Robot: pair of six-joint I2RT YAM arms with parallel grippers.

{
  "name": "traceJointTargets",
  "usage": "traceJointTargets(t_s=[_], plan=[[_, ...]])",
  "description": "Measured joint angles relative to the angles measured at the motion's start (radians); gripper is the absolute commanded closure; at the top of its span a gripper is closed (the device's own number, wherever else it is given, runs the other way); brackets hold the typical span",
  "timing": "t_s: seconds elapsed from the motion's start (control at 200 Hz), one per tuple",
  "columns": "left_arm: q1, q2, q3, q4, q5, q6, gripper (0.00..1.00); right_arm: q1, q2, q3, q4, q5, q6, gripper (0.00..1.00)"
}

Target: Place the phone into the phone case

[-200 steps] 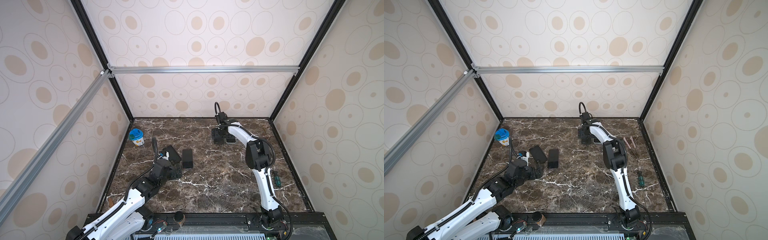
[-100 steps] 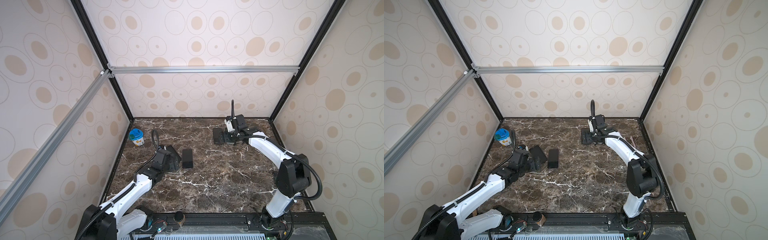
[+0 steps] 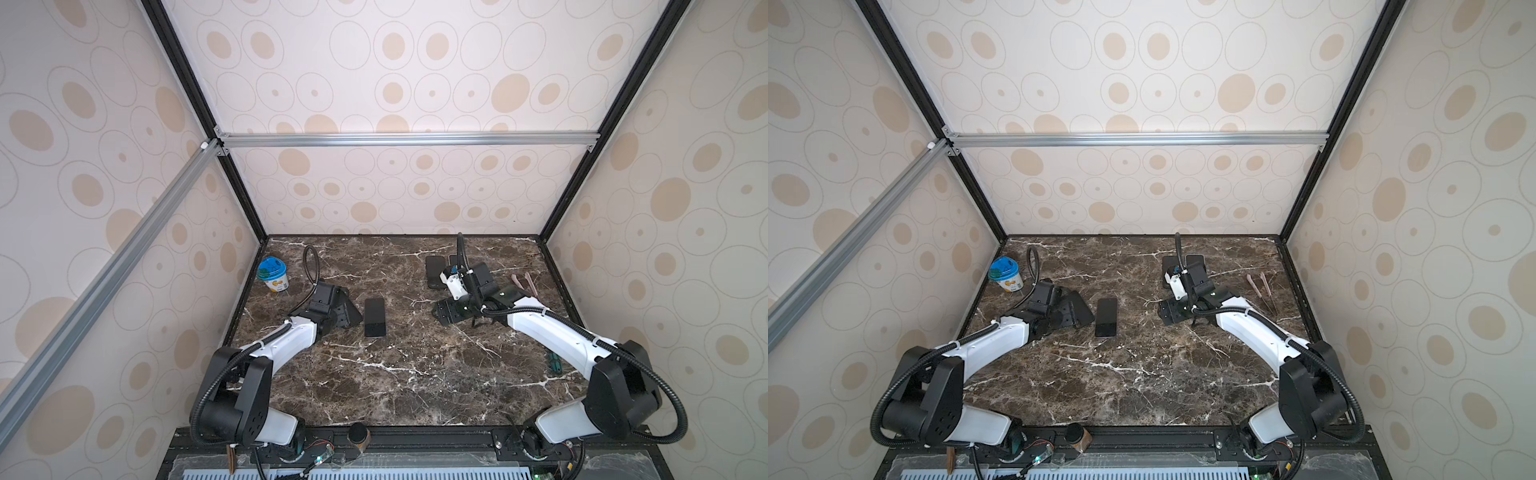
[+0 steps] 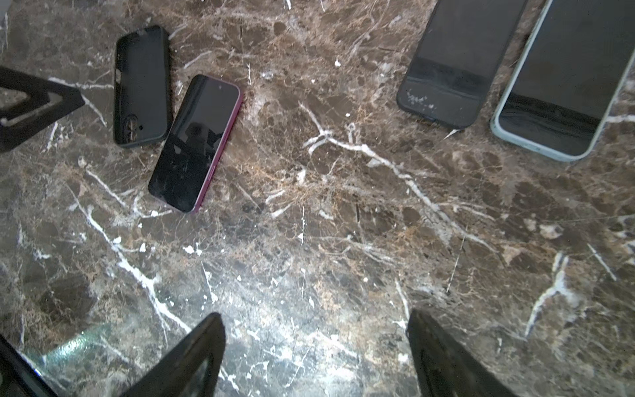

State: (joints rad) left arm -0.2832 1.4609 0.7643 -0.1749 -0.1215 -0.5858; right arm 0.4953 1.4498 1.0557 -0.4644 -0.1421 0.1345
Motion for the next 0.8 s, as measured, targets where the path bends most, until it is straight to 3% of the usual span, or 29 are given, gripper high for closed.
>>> traceJointTargets(t_s=[0.265, 0.8], plan=[[0.004, 0.122, 0.025, 0.048, 0.003, 0.008, 0.44, 0.004, -0.055, -0.097, 0.002, 0.0, 0.018, 0.15], [0.008, 0.209, 0.045, 0.089, -0.037, 0.018, 0.7, 0.014, -0.061, -0.104, -0.001, 0.032, 0.025, 0.18]])
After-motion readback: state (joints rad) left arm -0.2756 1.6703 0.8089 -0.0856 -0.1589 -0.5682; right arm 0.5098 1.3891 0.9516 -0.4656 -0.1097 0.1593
